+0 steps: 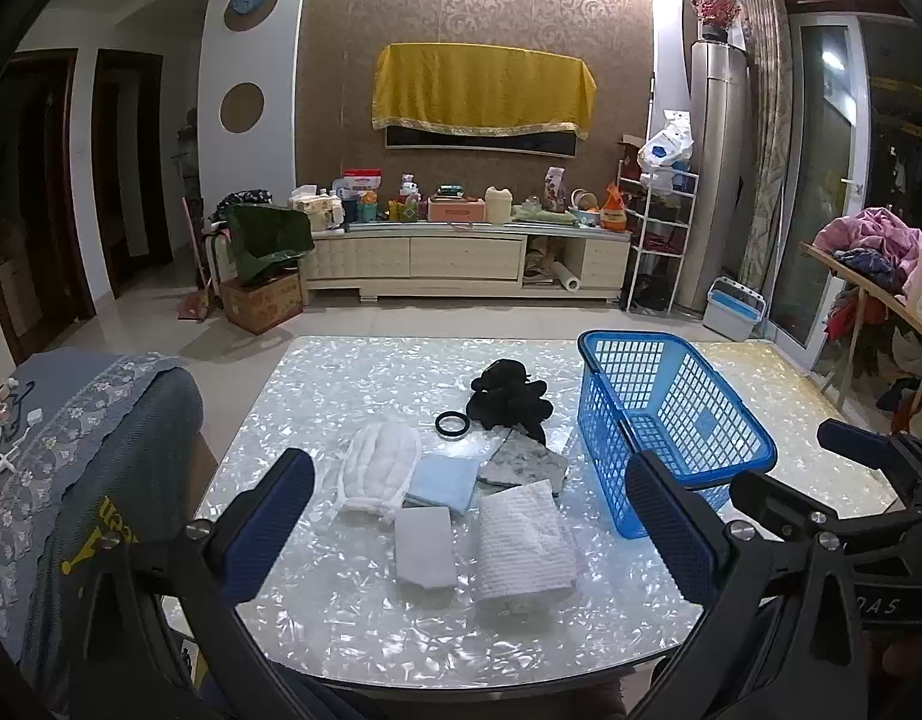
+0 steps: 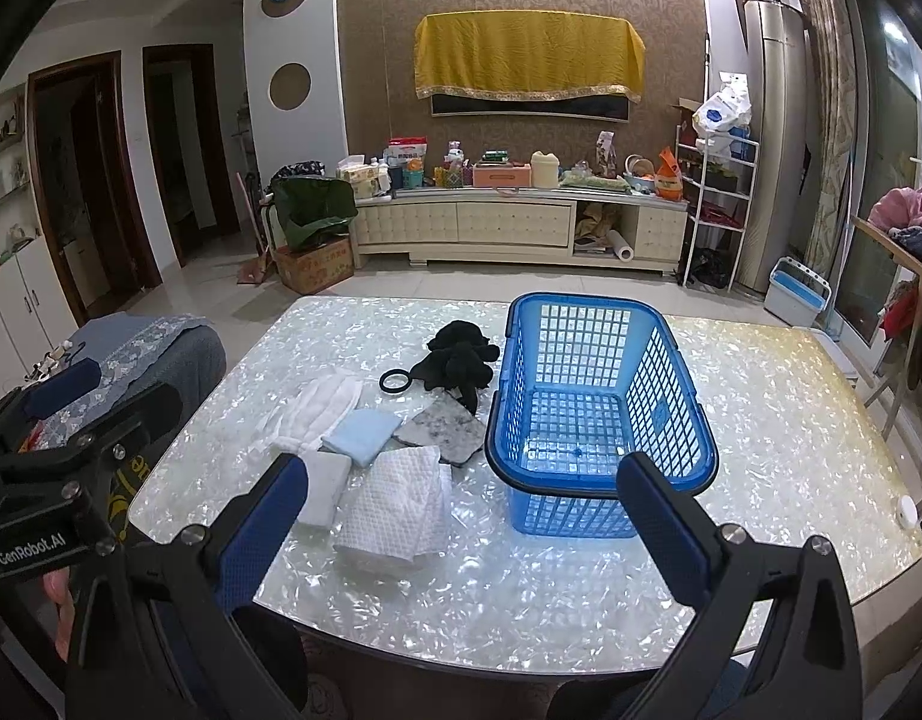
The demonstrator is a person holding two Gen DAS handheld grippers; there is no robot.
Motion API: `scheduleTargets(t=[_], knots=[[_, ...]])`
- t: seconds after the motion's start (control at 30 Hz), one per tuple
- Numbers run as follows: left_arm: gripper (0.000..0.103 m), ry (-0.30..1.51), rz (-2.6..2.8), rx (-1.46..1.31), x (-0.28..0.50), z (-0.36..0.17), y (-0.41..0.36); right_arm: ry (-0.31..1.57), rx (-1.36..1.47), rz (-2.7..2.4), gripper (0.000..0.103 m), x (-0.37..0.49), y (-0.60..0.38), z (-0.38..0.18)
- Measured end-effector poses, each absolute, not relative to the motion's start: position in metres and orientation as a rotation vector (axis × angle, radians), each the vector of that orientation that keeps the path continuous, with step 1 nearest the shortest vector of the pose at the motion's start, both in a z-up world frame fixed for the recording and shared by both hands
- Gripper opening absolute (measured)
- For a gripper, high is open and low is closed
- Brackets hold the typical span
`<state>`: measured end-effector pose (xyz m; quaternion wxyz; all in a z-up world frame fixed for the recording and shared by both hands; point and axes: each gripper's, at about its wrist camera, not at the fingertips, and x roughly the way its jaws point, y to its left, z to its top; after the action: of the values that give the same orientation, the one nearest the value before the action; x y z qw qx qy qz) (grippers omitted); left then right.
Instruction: Organize soft objects
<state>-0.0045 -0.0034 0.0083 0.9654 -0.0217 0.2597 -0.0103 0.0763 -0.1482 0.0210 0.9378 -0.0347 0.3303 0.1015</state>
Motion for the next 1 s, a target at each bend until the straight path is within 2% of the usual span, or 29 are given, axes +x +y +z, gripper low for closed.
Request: scheduleTargets(t=[0.53, 0.73, 1.0], knots=[[0.103, 0.557, -0.020, -0.116, 0.018, 0.014, 0.025, 0.709, -0.113, 0.243, 0.103, 0.104, -0.132, 0.015], [0.103, 0.634, 0.057, -0.042, 0.039, -0.001, 0.033, 0.758, -0.120, 0.264, 0.103, 0.122, -0.120, 0.003], [0.103, 0.702, 0.047, -0.104, 0.059, -0.030, 0.061, 0.868, -0.143, 0.321, 0.103, 0.144, -0.097, -0.030]])
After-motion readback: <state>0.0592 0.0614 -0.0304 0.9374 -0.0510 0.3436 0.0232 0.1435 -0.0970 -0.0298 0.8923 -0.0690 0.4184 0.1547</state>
